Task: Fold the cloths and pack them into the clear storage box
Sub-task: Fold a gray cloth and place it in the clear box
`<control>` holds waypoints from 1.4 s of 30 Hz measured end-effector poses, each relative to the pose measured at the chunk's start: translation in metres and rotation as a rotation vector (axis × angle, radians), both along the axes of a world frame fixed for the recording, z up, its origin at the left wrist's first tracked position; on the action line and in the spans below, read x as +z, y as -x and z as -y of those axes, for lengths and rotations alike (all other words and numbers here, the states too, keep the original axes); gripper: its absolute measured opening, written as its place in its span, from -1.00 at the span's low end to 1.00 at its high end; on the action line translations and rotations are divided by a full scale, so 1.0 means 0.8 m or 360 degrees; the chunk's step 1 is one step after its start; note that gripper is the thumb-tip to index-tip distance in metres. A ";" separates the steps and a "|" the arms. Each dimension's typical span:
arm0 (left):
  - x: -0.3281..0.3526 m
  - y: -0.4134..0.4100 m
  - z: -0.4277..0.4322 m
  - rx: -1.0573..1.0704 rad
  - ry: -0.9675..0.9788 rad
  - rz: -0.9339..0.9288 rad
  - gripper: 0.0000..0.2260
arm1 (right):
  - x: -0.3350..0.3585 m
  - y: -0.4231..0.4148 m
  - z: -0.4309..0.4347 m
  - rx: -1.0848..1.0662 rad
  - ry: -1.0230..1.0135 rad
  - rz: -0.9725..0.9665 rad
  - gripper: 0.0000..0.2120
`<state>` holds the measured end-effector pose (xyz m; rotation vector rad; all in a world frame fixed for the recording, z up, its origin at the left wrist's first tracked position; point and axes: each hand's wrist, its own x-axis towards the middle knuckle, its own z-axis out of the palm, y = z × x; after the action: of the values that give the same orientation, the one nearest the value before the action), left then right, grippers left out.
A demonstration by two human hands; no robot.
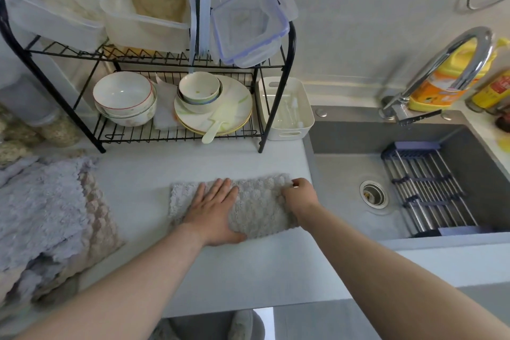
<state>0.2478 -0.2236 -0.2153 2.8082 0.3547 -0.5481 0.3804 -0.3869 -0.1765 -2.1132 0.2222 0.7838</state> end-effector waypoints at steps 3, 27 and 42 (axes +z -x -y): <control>0.009 -0.007 -0.009 -0.0017 -0.0019 0.0069 0.03 | 0.009 -0.009 0.006 -0.0058 -0.0050 0.0072 -0.75; -0.046 0.144 -0.116 0.0711 -0.0218 0.0434 -0.38 | -0.001 0.091 -0.155 0.0891 -0.0295 -0.0127 -0.34; -0.011 0.051 -0.046 0.0119 0.0021 0.0522 -0.31 | -0.019 0.086 -0.071 0.0499 0.0259 0.0140 -0.78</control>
<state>0.2068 -0.1871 -0.2241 2.7924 0.3825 -0.0691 0.3118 -0.3305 -0.1916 -2.3652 -0.0995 0.8747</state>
